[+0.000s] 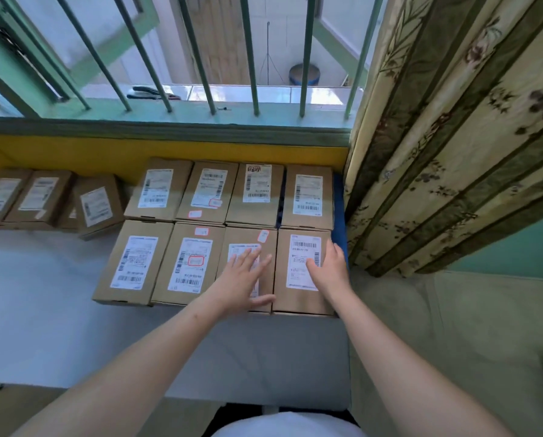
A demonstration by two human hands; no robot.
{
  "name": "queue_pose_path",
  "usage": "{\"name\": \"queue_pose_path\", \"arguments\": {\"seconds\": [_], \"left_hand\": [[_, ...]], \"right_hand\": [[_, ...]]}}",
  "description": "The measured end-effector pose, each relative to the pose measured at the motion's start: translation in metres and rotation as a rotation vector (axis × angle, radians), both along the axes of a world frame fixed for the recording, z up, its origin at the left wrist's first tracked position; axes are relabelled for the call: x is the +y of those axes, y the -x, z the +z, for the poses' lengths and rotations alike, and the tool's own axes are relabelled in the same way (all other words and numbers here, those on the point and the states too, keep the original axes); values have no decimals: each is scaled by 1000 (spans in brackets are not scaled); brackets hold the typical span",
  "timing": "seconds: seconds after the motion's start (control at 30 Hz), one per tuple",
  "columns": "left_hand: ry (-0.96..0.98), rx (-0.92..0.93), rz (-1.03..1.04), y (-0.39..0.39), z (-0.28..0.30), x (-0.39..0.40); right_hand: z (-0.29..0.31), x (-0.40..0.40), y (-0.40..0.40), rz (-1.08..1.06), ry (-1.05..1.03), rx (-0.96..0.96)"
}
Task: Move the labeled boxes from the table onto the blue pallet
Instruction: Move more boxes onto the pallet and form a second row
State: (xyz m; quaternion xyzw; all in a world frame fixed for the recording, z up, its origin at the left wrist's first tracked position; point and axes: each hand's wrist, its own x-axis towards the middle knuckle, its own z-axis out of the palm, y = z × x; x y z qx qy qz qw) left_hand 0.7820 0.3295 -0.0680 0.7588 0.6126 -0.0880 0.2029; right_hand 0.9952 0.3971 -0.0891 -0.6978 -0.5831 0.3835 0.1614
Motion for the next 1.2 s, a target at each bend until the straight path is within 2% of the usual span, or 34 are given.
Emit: {"name": "queue_pose_path", "arguments": {"seconds": [0.17,0.37,0.5,0.67,0.9,1.03,1.2], "left_hand": [[-178,-115,418,70,23,17],[-176,-218,888,158,19,35],[-174,-116,941,206,2,59],[-81,-91,1058,233,-14,90],[-129,-178,1272,256,-15,105],[-120,-225,1247,265,-16,99],[-68,-307,1189,268,-4,93]], "right_hand": [[0,41,6,-13,31,-23],[-3,86,22,12,-6,-159],[-13,102,29,-33,37,-204],[-22,99,43,-55,45,-283],[-18,94,49,-37,38,-373],[-15,94,47,-28,55,-397],[-9,91,51,-76,111,-322]]}}
